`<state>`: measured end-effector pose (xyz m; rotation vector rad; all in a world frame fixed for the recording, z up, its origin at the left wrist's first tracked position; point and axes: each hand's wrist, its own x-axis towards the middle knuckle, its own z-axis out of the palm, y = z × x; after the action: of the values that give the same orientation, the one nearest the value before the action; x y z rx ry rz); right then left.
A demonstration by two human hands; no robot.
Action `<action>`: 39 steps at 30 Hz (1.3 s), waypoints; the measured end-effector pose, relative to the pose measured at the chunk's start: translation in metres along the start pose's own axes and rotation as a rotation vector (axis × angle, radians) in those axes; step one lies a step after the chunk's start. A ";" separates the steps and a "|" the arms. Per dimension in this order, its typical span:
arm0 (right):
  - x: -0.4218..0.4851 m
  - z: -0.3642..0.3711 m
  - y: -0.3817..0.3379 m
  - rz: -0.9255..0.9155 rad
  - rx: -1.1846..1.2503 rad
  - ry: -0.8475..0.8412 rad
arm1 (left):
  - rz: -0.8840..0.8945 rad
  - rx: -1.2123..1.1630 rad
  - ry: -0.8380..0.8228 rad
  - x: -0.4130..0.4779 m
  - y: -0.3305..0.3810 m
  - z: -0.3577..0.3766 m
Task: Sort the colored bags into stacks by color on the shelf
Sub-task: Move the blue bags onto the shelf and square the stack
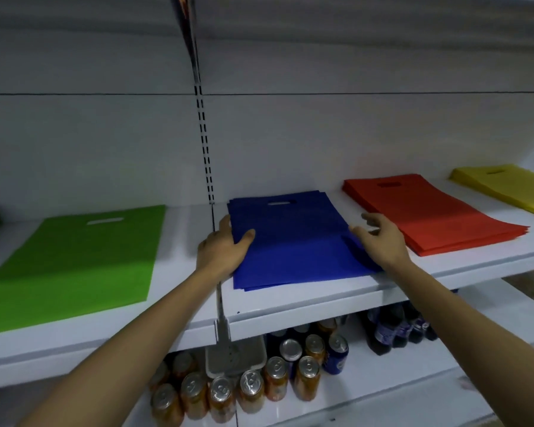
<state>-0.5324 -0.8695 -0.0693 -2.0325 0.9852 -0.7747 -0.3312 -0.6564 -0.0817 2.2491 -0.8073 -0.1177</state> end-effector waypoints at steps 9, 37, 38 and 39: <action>0.002 0.000 0.012 -0.049 0.124 -0.148 | -0.060 -0.148 0.135 -0.002 -0.008 0.003; -0.012 -0.044 0.008 -0.377 -0.438 -0.551 | 0.082 0.309 0.018 -0.089 0.028 -0.002; -0.013 -0.042 0.000 -0.381 -0.456 -0.535 | 0.083 0.322 0.023 -0.090 0.028 -0.004; -0.014 -0.038 -0.009 -0.405 -0.468 -0.516 | 0.085 0.334 0.036 -0.090 0.028 -0.007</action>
<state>-0.5652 -0.8678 -0.0438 -2.6992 0.4853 -0.1791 -0.4150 -0.6148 -0.0719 2.5136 -0.9590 0.1056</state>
